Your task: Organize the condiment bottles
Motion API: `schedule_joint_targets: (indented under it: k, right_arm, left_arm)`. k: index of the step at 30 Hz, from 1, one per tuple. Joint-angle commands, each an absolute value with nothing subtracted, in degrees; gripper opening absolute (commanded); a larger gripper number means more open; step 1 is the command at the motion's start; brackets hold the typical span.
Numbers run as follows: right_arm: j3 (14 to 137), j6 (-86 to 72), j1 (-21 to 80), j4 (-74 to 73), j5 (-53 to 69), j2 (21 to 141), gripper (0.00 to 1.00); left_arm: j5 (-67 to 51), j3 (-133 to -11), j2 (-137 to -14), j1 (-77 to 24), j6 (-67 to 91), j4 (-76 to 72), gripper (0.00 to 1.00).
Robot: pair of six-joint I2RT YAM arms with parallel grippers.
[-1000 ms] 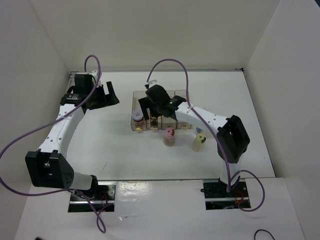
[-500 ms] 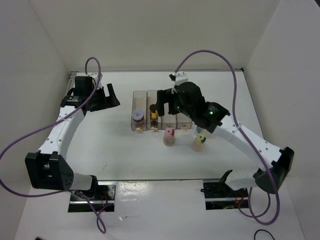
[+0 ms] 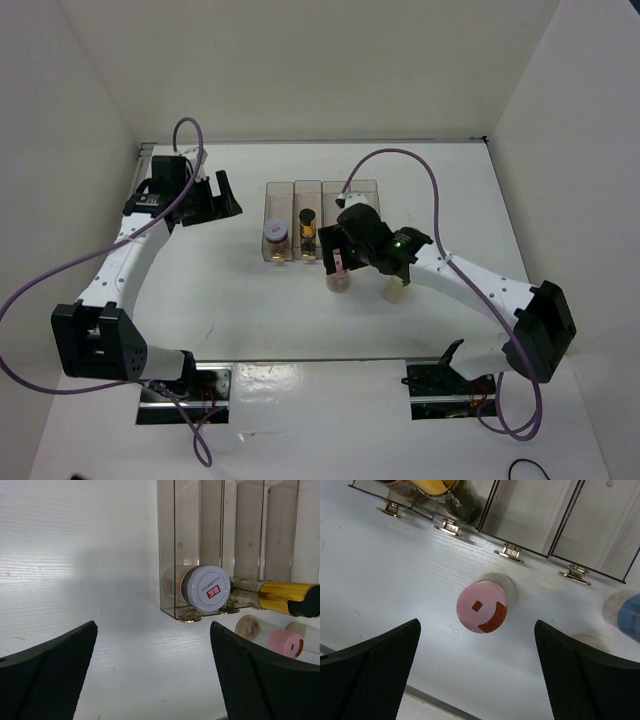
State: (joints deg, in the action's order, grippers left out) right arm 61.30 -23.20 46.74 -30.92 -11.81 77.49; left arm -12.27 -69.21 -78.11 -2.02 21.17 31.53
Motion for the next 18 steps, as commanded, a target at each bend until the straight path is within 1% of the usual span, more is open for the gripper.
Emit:
schedule_joint_targets:
  k: [1,4,7,17,18]
  right_arm:
    - [61.53,-24.17,47.37,-29.0,-12.74,79.71,0.99]
    - [61.0,-24.79,47.37,-28.39,-12.74,81.73,0.99]
    - [61.0,-24.79,47.9,-27.25,-13.27,82.96,0.89]
    - [62.05,-25.31,47.9,-26.72,-15.56,86.13,0.89]
    - [62.05,-25.31,47.9,-26.72,-15.56,86.13,0.88]
  left_arm:
    - [-13.45,-68.55,-76.46,-1.76,20.92,29.97,0.99]
    - [-13.45,-68.03,-76.46,-1.76,20.92,29.97,0.99]
    - [-13.45,-68.03,-76.46,-1.76,20.92,29.97,0.99]
    - [-13.45,-68.03,-76.46,-1.76,20.92,29.97,0.99]
    - [-13.45,-68.03,-76.46,-1.76,20.92,29.45,0.99]
